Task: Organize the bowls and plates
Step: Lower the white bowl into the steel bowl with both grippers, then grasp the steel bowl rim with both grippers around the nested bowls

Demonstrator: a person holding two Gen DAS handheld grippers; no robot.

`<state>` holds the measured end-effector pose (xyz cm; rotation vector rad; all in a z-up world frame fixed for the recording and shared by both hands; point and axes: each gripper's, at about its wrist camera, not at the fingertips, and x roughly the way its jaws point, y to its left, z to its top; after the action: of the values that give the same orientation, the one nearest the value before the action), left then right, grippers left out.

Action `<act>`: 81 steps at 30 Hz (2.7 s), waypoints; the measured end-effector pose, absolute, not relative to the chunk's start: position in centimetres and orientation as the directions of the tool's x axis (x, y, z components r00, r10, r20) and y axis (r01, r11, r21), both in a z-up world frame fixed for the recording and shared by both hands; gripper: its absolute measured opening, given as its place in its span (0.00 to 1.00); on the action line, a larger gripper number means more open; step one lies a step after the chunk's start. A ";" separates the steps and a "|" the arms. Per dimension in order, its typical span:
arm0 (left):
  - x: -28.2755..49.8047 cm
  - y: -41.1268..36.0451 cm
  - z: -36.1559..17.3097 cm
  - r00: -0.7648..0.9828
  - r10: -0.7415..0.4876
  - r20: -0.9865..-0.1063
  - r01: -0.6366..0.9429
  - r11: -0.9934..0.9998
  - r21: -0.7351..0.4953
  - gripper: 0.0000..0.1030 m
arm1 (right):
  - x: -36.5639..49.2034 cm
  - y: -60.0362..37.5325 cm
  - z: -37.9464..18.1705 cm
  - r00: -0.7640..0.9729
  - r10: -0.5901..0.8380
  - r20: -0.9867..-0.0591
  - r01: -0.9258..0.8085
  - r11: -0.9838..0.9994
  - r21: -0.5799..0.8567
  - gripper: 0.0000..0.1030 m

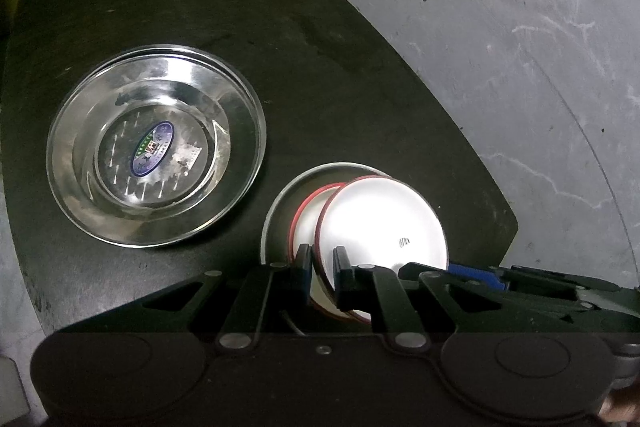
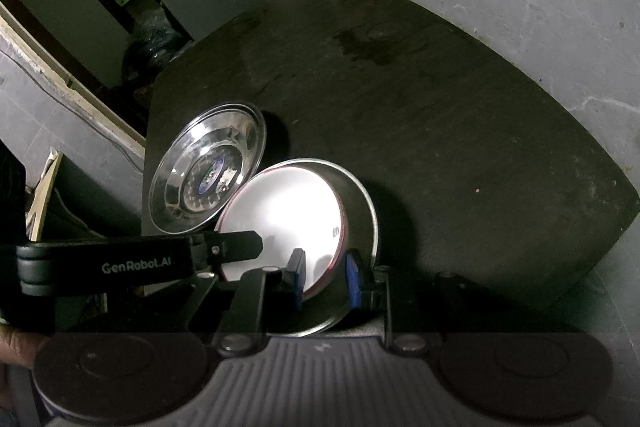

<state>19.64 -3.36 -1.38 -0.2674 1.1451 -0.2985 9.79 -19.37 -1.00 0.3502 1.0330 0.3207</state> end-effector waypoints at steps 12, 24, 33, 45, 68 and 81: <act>19.7 -3.5 -1.5 0.379 -0.363 -0.851 0.094 0.930 -0.354 0.11 | 9.8 -19.4 -1.0 0.474 0.420 -0.774 -0.094 0.898 0.430 0.25; 19.8 -3.4 -1.5 0.377 -0.380 -0.845 0.098 0.923 -0.371 0.25 | 9.9 -19.7 -1.2 0.472 0.424 -0.773 -0.096 0.896 0.433 0.25; 20.0 -3.5 -1.2 0.388 -0.381 -0.839 0.100 0.922 -0.373 0.31 | 10.1 -19.8 -1.2 0.472 0.427 -0.771 -0.098 0.895 0.436 0.25; 19.8 -3.6 -1.1 0.389 -0.374 -0.842 0.109 0.926 -0.361 0.31 | 10.2 -19.8 -1.2 0.469 0.430 -0.771 -0.101 0.894 0.437 0.25; 19.5 -3.5 -0.4 0.412 -0.351 -0.841 0.115 0.936 -0.334 0.51 | 10.3 -19.9 -1.1 0.473 0.437 -0.765 -0.106 0.890 0.443 0.30; 18.7 -2.5 -0.1 0.440 -0.363 -0.821 0.089 0.928 -0.362 0.77 | 10.2 -20.3 -0.7 0.483 0.447 -0.753 -0.123 0.886 0.447 0.36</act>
<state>18.65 -2.51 -0.05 -0.2832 1.0826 -0.2851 10.24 -20.28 -0.72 0.3564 1.0124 0.3560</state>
